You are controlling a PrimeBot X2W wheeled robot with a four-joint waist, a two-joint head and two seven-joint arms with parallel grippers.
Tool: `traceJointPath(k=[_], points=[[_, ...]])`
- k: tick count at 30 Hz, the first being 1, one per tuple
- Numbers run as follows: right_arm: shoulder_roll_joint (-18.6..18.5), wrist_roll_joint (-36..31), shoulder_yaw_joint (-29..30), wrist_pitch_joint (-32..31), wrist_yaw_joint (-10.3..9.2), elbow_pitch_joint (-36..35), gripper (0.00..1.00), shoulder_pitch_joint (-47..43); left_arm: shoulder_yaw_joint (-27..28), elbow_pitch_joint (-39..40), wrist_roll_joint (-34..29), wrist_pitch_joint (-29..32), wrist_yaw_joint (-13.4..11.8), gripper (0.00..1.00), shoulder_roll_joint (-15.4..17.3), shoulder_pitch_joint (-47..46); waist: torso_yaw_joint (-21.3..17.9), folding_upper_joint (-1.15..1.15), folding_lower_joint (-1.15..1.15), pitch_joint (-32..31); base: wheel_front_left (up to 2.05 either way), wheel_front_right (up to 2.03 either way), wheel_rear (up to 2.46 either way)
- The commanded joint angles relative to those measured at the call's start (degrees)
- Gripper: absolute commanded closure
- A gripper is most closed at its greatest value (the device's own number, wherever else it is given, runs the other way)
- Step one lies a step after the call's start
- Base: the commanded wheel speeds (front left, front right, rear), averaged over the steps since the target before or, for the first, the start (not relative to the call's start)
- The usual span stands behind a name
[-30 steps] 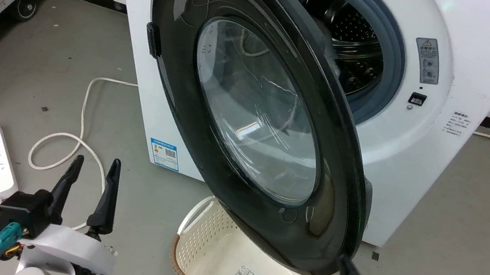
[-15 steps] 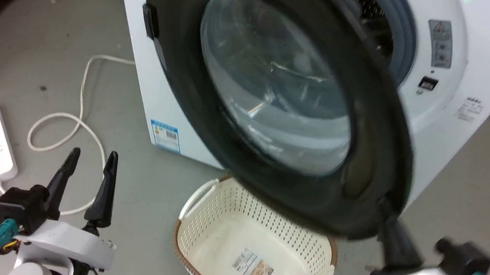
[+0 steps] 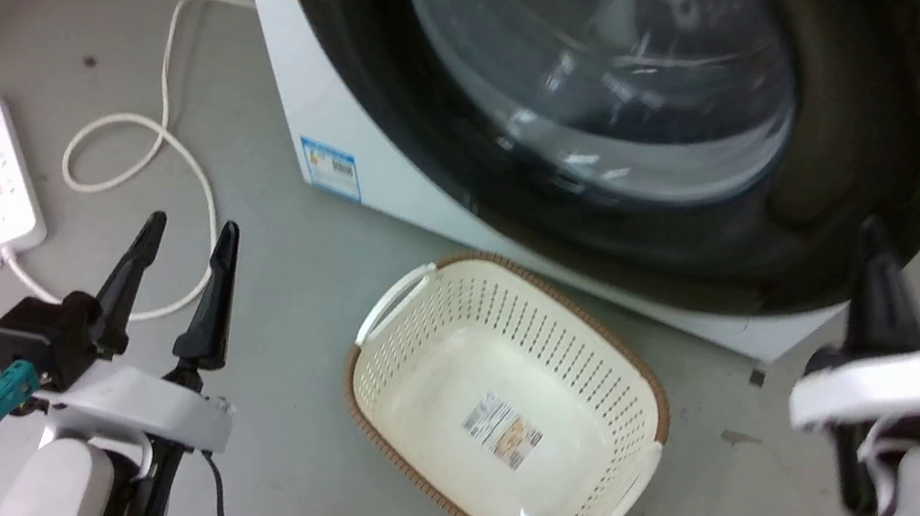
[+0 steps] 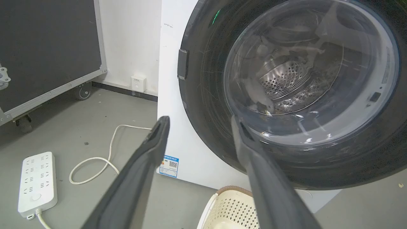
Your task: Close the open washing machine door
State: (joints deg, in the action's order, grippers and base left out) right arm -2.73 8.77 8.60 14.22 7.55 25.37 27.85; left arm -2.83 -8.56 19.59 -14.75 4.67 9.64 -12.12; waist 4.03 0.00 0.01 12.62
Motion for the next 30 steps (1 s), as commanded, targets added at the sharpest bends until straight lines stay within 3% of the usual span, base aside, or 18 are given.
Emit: traceJointPath(k=[1,9,16,20,30], points=[[-0.15,-1.17,1.76,0.31,-0.06,1.54,1.00,3.65,0.29,0.24,-0.60,-0.25,0.37,0.00,-0.43,-1.37,0.59,0.00,-0.01,2.04,0.00,0.00,0.00],[-0.15,-5.13,7.59,0.68,-0.06,9.50,1.00,15.44,1.73,-0.01,-1.72,-0.25,1.50,0.00,-1.81,-3.57,0.94,0.00,-0.01,5.53,0.00,0.00,0.00],[-0.15,-3.73,10.75,0.75,-0.06,9.76,1.00,18.15,2.39,-0.50,-2.44,-0.25,2.03,0.00,-2.37,-3.88,0.36,0.00,-0.01,4.93,0.00,0.00,0.00],[-0.15,1.03,7.35,0.77,-0.06,-1.65,1.00,9.96,3.11,-1.28,-3.53,-0.25,2.39,0.00,-2.37,-2.47,-2.32,0.00,-0.01,-0.34,0.00,0.00,0.00],[-0.15,0.01,-0.50,0.77,-0.06,-11.96,1.00,-9.65,2.69,-3.07,-5.58,-0.25,2.55,0.00,-1.68,0.68,-7.53,0.00,-0.01,-8.49,0.00,0.00,0.00]])
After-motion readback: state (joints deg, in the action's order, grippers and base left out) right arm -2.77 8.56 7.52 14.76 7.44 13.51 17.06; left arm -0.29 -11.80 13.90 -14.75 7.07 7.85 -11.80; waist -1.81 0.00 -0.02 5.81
